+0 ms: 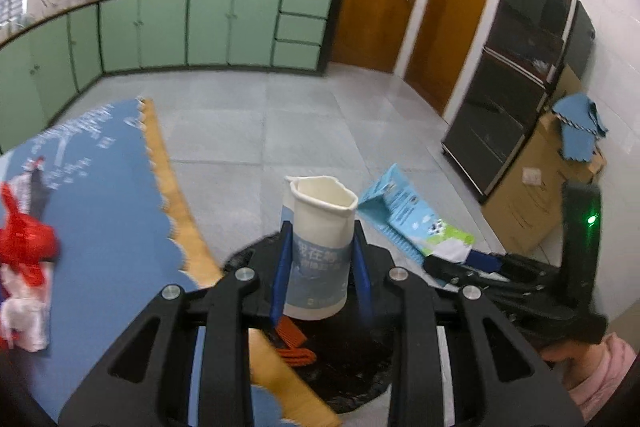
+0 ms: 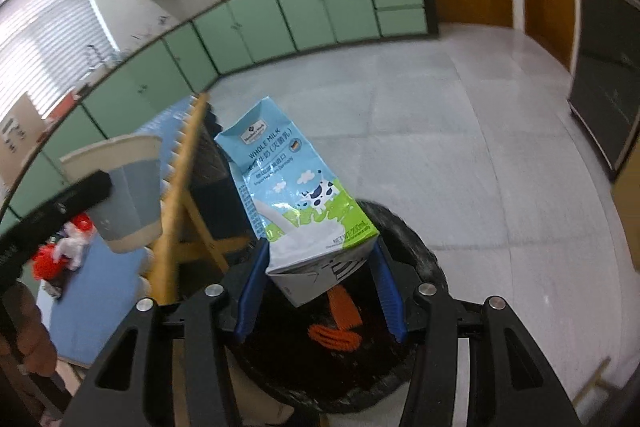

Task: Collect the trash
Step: 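Carry cup and carton over the bin and open both grippers, then move both tools back to the table toward the red bags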

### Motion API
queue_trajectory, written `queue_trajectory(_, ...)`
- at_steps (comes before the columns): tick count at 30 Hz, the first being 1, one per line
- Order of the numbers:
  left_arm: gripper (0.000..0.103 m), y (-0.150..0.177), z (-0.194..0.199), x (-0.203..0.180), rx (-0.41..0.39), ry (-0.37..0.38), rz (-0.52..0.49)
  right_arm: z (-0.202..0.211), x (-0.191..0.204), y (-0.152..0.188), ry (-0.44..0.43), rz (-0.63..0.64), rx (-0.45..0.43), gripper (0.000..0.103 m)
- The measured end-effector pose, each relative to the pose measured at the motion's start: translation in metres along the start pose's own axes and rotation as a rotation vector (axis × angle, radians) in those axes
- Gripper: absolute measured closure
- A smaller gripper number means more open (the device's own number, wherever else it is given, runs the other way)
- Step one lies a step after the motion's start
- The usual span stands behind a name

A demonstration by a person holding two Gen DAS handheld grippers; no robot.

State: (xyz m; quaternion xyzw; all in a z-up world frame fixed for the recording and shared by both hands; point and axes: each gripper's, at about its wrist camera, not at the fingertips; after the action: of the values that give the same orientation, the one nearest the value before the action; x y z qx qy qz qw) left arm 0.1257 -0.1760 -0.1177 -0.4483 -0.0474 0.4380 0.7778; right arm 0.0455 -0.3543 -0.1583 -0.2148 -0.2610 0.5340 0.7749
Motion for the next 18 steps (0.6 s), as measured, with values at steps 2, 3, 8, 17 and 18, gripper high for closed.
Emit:
queue_trajectory(2, 0.075, 0.002, -0.010, -0.002, 0.026, 0.011, -0.002, -0.003, -0.006, 0.007, 0.007, -0.009, 0.018, 0.053)
queue_trajectory(3, 0.074, 0.003, -0.017, -0.001, 0.047, 0.022, -0.001, -0.006, -0.007, 0.010, 0.010, -0.011, 0.029, 0.053)
queue_trajectory(8, 0.068, 0.009, -0.030, 0.003, 0.088, 0.022, 0.013, -0.019, -0.007, 0.020, 0.040, 0.005, 0.086, 0.052)
queue_trajectory(17, 0.050, 0.006, -0.002, 0.010, 0.027, -0.021, 0.025, -0.008, 0.012, 0.004, 0.052, 0.015, 0.046, 0.031)
queue_trajectory(18, 0.047, 0.005, 0.007, 0.015, 0.007, -0.044, 0.030, -0.004, 0.016, 0.001, 0.051, 0.018, 0.030, 0.028)
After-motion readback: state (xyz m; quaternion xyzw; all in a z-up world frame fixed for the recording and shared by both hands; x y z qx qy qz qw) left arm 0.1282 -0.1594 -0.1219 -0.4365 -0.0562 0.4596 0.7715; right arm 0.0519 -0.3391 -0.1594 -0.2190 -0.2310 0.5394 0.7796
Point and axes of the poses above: each gripper's, at about its wrist camera, not at the fingertips, and z roughly against the way its jaws point, x to its left, y to its underside, and after that the axes turned 11 degrees about y, right-handed
